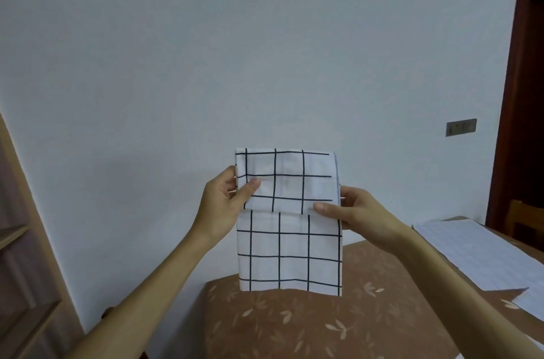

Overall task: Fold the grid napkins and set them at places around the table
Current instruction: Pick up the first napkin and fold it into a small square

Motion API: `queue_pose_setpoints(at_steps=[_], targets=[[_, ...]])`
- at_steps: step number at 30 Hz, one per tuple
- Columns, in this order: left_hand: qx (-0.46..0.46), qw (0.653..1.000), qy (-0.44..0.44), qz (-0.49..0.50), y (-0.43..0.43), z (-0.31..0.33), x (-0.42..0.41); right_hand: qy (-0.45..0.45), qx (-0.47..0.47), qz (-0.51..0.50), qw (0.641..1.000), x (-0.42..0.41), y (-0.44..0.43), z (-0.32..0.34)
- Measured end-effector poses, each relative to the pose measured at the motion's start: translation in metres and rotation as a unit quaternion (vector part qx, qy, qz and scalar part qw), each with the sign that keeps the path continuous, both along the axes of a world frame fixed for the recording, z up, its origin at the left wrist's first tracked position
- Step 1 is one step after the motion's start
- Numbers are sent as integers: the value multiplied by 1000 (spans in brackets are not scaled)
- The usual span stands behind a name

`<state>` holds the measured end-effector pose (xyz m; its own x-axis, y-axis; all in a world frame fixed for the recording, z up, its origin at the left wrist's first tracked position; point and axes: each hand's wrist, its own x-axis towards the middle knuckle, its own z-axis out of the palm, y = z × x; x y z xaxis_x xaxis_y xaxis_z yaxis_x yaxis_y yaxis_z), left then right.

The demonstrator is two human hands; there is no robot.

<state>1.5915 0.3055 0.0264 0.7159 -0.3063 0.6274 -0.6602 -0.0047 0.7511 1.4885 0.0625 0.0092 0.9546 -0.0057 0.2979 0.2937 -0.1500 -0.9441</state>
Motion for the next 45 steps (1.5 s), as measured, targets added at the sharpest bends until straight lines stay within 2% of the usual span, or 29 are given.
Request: queue_pose_setpoints(at_steps=[3,7,12,16,20,28,35,38,41,43,45], targets=[[18,1000,-3,-1,4,0,1,-25,-24,-29,999,3,2,-1],[72,993,82,-37,7,-4,-1,-82,-5,-68,994,7,1,0],[102,987,110,-62,13,-7,2,-101,15,-90,991,6,1,3],[71,994,76,-29,14,0,4,-57,5,-44,997,4,-2,2],[69,996,36,-48,20,7,6,-73,-28,-66,995,4,-2,-1],[36,997,19,-61,24,5,6,-46,58,-73,995,4,2,3],[56,984,-164,35,26,-6,10,53,170,-54,983,11,4,7],[72,980,-182,47,25,-7,5,21,96,-76,992,11,4,4],[116,983,-141,-23,29,-5,2,-4,75,-92,993,8,5,1],[159,981,-50,-103,32,-3,0,-13,59,-95,994,6,5,2],[199,959,66,-193,35,-3,-2,-21,34,-100,994,4,7,2]])
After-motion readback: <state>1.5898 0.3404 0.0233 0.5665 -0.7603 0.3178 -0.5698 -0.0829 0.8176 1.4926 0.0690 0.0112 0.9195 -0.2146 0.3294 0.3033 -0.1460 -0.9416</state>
